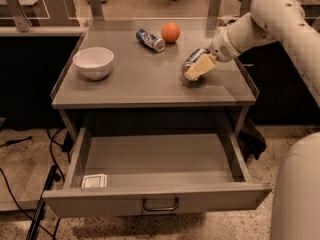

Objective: Place pepsi can into top drawer

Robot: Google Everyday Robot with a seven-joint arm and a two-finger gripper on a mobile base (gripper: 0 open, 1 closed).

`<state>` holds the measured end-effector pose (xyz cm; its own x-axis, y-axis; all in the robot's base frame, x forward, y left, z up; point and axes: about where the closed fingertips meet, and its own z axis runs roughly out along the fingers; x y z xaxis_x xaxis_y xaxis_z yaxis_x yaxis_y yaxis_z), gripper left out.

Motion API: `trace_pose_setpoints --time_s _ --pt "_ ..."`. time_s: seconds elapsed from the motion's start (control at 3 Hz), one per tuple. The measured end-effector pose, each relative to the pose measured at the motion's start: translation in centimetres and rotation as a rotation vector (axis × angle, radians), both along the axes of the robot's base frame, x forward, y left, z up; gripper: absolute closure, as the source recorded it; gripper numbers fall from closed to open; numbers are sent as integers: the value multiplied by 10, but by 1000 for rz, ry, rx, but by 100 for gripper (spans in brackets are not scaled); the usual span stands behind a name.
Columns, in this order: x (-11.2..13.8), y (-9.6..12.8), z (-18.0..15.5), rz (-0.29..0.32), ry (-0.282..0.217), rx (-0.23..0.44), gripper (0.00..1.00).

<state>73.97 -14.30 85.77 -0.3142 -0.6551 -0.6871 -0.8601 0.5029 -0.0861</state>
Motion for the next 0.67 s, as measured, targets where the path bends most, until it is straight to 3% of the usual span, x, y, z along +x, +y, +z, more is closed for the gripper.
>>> trace_pose_setpoints --time_s 0.33,0.67 --pt "-34 -4 19 42 -14 10 100" --pt "-85 -7 38 126 -7 29 100"
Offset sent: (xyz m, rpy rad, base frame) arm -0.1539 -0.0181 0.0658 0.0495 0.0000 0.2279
